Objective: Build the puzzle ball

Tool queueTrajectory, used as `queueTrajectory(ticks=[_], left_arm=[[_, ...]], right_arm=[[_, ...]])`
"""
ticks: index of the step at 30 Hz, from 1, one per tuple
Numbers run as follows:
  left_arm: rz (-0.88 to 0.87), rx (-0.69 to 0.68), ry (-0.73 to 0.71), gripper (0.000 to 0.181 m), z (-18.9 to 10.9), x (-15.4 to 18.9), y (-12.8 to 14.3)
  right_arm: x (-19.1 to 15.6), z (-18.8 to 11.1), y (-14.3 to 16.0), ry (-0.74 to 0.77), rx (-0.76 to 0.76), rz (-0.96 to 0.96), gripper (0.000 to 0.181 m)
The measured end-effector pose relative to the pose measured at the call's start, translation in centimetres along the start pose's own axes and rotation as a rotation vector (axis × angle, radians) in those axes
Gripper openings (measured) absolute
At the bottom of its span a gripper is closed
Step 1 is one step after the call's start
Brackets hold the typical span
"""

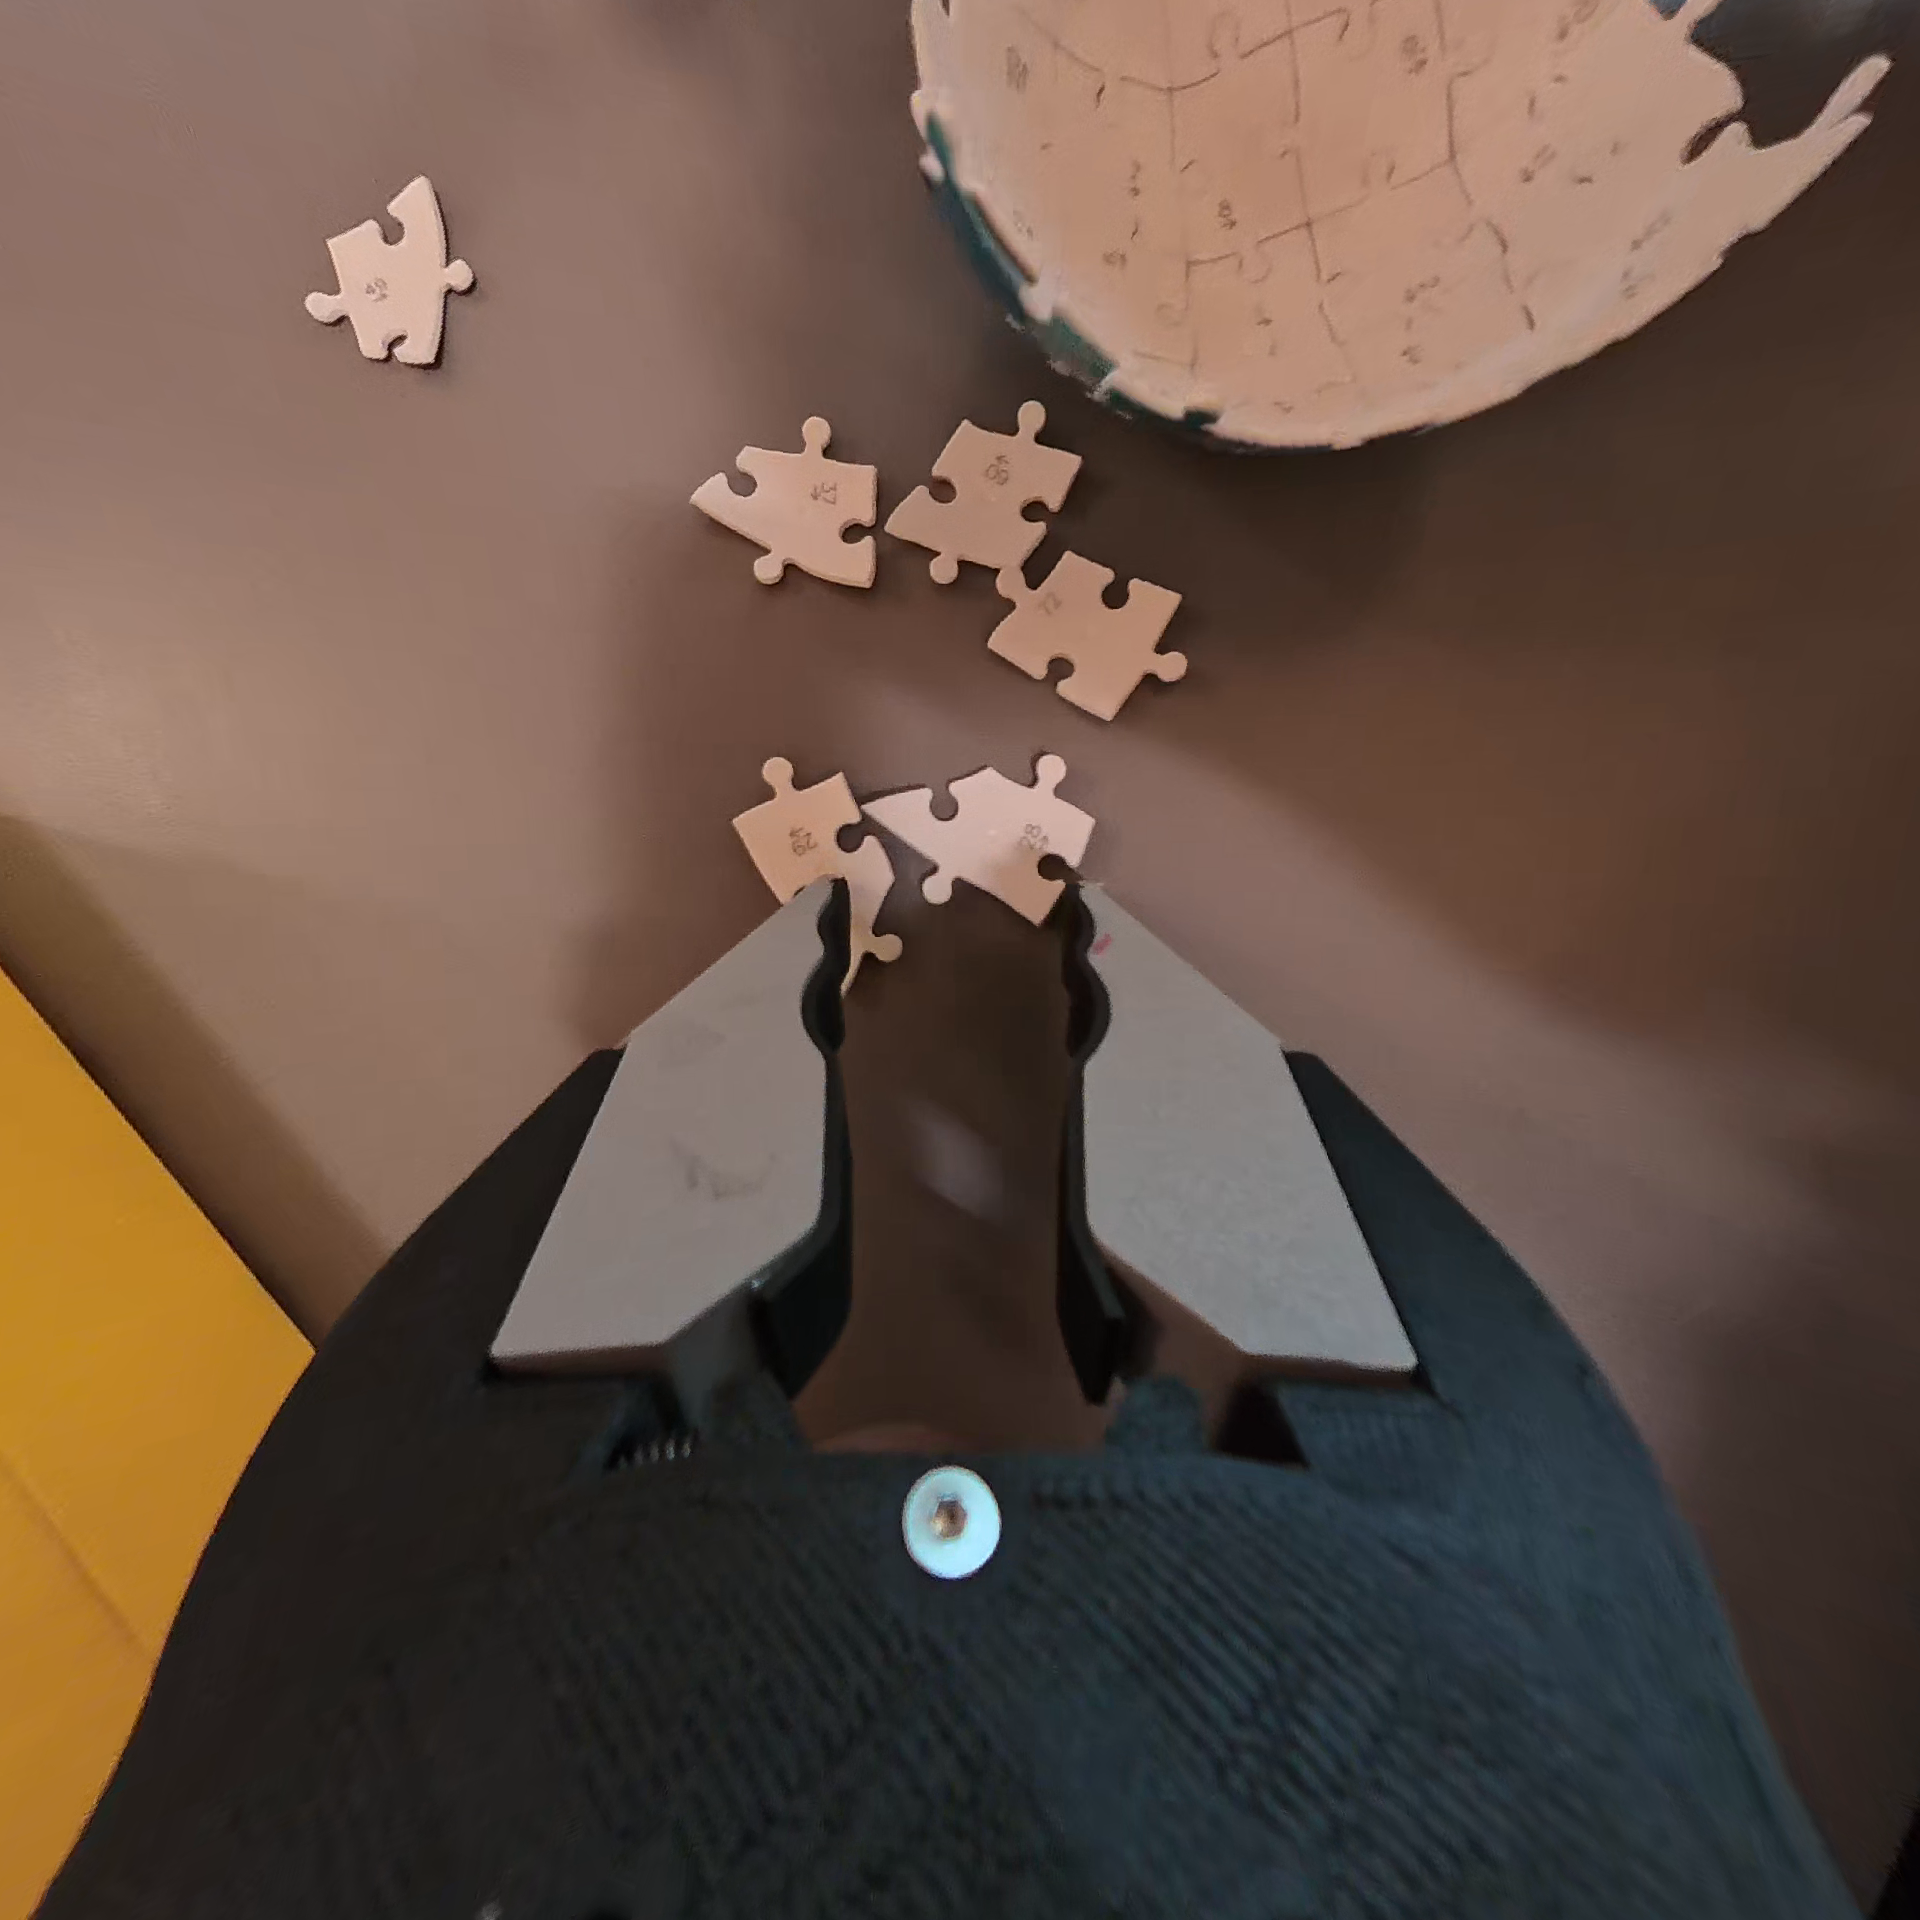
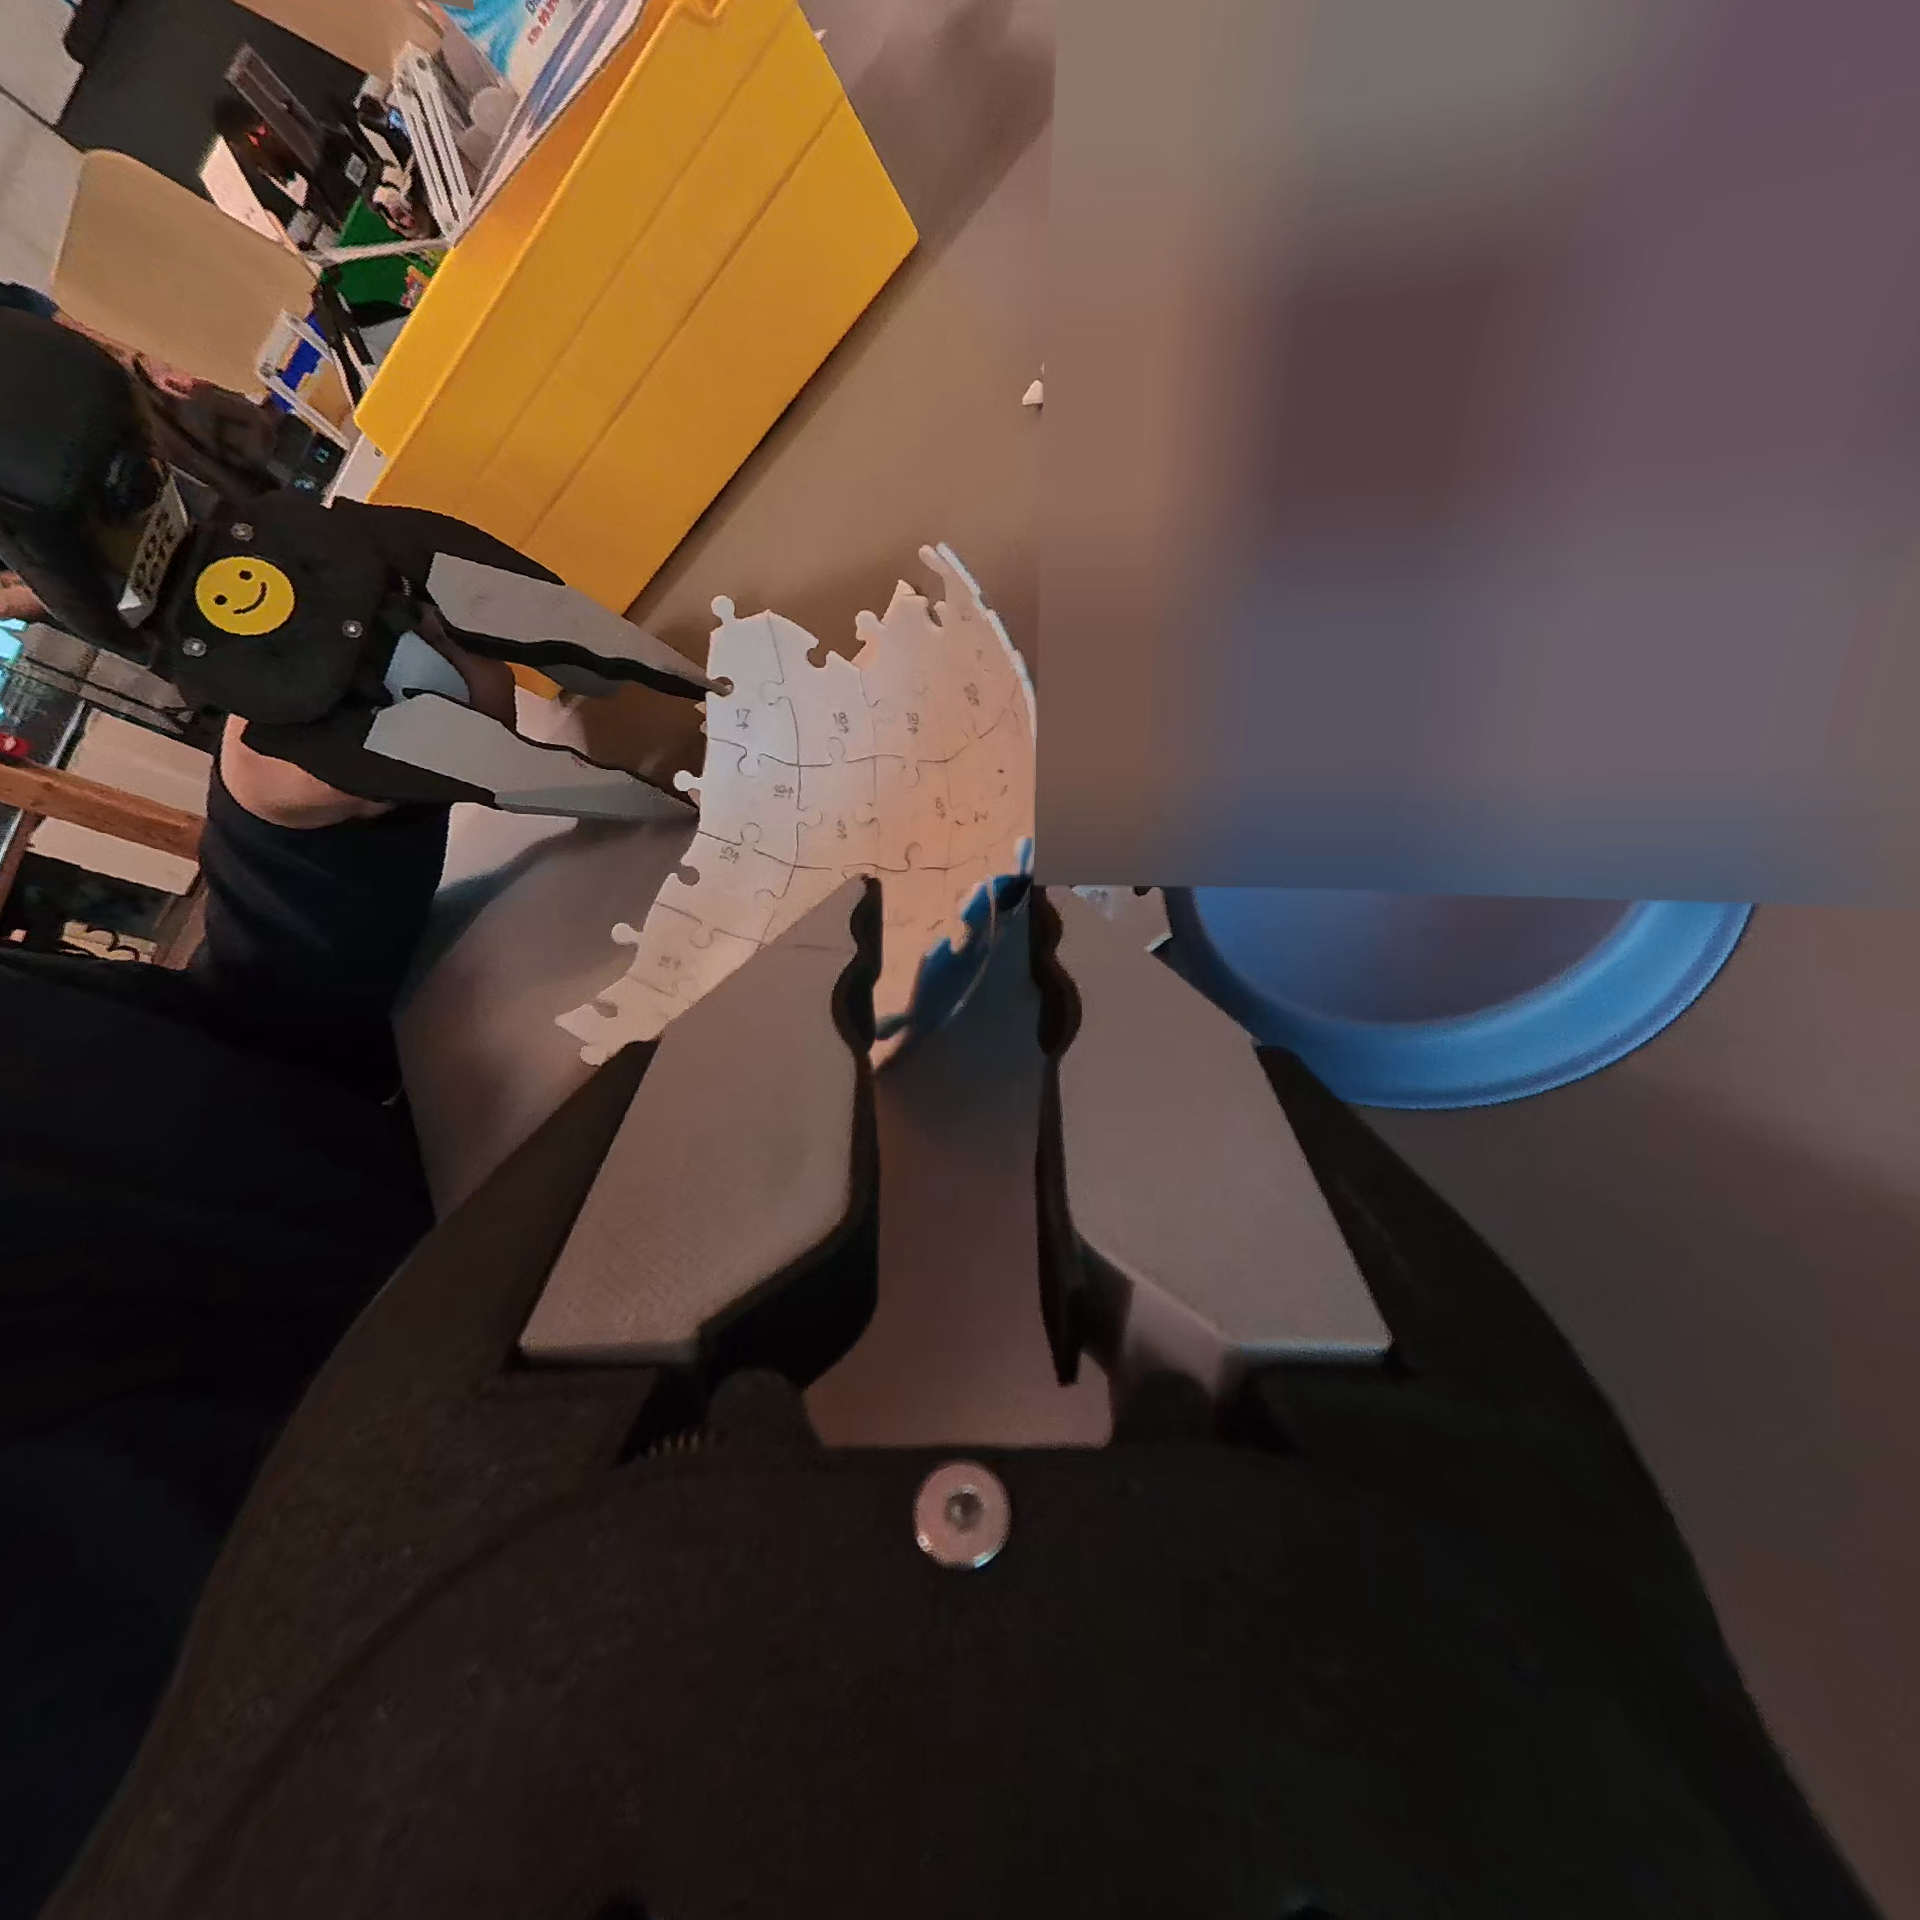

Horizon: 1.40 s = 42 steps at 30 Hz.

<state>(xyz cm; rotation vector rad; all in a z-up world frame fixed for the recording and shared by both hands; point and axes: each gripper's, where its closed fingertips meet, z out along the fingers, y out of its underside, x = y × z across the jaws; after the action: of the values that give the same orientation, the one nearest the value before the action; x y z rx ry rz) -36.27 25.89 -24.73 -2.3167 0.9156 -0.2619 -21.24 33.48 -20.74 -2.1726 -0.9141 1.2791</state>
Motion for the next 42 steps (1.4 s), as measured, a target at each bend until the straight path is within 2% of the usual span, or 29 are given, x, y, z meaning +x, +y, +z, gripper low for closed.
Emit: queueTrajectory(ticks=[5,11,18,23,27,34,42], left_arm=[[0.000,-0.002,-0.003,0.039,0.0,0.0,0.0],[0.002,-0.002,-0.002,0.039,0.0,0.1,-0.1],[-0.008,0.011,0.014,0.039,0.1,0.2,-0.2],[-0.034,0.061,0.016,0.040,-0.1,0.0,-1.1],[-0.060,0.087,0.025,0.039,-0.1,0.0,-1.6],[-0.121,0.137,0.042,0.042,0.3,0.3,-3.5],[-0.098,0.078,0.092,0.041,2.4,2.5,-4.5]], right_arm=[[0.2,0.2,0.3,0.000,-0.015,0.014,0.020],[0.4,0.0,0.2,0.007,-0.009,0.024,0.028],[0.8,-2.7,-1.9,-0.021,0.107,0.010,0.035],[4.3,-4.3,-2.8,0.162,0.090,-0.104,0.015],[4.7,-2.8,-1.8,0.195,-0.025,-0.208,0.001],[4.4,0.3,-1.5,0.134,-0.174,-0.266,0.000],[3.1,1.8,0.2,0.059,-0.249,-0.307,0.000]])
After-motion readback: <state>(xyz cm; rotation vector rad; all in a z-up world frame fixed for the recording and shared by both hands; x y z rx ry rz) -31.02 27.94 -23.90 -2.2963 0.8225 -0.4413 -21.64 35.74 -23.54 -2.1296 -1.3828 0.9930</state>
